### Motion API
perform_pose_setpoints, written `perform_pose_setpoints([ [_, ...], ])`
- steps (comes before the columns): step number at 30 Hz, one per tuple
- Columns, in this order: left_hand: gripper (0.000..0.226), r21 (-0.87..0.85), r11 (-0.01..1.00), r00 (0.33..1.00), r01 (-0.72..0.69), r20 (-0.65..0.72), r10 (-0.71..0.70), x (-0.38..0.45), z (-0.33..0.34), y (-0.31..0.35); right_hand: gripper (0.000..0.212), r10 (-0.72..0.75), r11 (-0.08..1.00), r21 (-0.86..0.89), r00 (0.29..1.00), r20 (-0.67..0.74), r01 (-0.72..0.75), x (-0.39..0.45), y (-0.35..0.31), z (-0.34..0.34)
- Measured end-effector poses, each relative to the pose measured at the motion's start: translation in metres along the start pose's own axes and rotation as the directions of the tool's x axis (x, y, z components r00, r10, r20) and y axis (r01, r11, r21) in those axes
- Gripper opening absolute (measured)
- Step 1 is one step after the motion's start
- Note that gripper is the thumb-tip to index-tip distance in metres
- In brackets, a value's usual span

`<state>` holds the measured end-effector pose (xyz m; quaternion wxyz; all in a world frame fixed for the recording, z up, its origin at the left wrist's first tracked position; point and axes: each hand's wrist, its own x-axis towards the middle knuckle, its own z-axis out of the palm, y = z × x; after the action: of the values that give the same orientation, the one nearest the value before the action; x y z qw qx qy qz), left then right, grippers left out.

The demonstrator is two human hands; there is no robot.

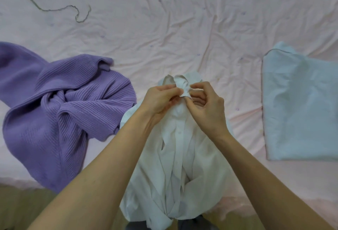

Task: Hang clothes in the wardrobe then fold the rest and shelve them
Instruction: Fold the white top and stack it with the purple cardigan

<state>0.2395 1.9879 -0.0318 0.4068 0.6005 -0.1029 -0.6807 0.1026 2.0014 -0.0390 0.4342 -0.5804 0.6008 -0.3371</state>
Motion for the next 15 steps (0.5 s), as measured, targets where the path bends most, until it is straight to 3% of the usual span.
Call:
perform_pose_setpoints([
  [6, 0.014, 0.152, 0.983, 0.994, -0.1, 0.06, 0.091, 0.0, -0.012, 0.001, 0.005, 0.05, 0.997, 0.056, 0.99, 0.132, -0.058, 0.02, -0.005, -0.008],
  [9, 0.021, 0.218, 0.965, 0.988, -0.144, 0.084, 0.128, 0.001, -0.017, 0.0, 0.003, 0.151, 0.973, 0.136, 0.961, 0.23, -0.186, 0.028, -0.012, -0.016],
  [12, 0.018, 0.321, 0.925, 0.978, -0.206, 0.106, 0.181, -0.002, -0.015, 0.0, 0.006, 0.293, 0.913, 0.177, 0.893, 0.343, -0.367, 0.031, -0.013, -0.024],
  [15, 0.015, 0.562, 0.734, 0.918, -0.381, 0.137, 0.371, -0.006, -0.011, -0.003, 0.002, 0.433, 0.802, 0.181, 0.762, 0.483, -0.57, 0.033, -0.01, -0.024],
])
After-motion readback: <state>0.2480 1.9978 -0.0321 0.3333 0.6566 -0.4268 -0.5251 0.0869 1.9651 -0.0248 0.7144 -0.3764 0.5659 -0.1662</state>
